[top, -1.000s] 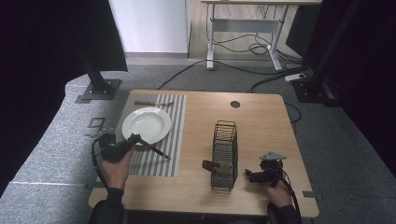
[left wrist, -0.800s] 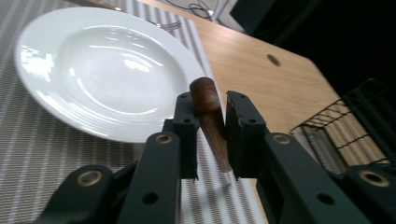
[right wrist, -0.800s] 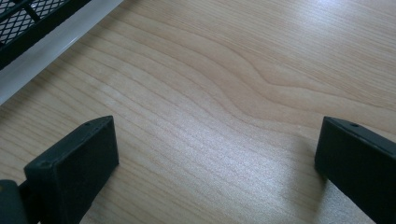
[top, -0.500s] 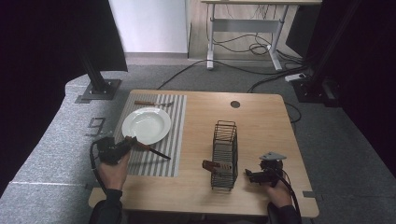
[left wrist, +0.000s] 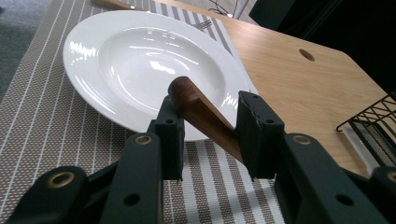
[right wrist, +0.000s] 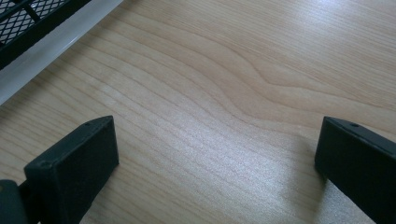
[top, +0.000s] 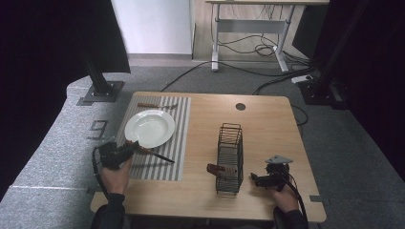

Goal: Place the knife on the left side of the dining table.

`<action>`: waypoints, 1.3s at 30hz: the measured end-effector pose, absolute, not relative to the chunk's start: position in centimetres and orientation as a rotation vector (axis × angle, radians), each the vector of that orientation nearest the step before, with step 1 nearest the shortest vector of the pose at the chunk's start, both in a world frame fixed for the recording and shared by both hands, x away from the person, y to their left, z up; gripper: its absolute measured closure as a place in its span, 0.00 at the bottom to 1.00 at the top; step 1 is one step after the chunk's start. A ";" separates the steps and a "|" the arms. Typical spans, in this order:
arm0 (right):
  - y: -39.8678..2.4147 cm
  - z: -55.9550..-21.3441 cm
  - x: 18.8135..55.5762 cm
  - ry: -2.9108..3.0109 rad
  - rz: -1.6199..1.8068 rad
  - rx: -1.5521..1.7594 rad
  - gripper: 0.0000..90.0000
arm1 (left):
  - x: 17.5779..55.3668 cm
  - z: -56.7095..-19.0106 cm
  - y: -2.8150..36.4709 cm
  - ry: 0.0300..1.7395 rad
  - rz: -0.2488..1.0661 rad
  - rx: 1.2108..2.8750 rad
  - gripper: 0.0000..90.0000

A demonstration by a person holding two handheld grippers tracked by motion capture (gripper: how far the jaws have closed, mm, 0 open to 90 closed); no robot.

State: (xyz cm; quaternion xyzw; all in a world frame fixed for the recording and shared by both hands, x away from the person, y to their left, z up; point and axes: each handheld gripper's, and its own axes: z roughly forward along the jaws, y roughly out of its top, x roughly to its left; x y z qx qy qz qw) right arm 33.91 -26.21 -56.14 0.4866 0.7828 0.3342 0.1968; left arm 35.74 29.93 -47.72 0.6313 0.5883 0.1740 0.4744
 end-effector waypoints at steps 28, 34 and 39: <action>-26.2 -56.1 33.9 2.192 0.936 1.363 0.00 | 36.0 -51.3 32.3 1.468 0.423 1.502 0.57; -26.2 -56.1 33.9 2.192 0.936 1.363 0.00 | 36.3 -52.2 32.9 1.482 0.377 1.479 0.57; -26.2 -56.1 33.9 2.192 0.936 1.363 0.00 | 36.5 -52.6 33.2 1.489 0.354 1.472 0.56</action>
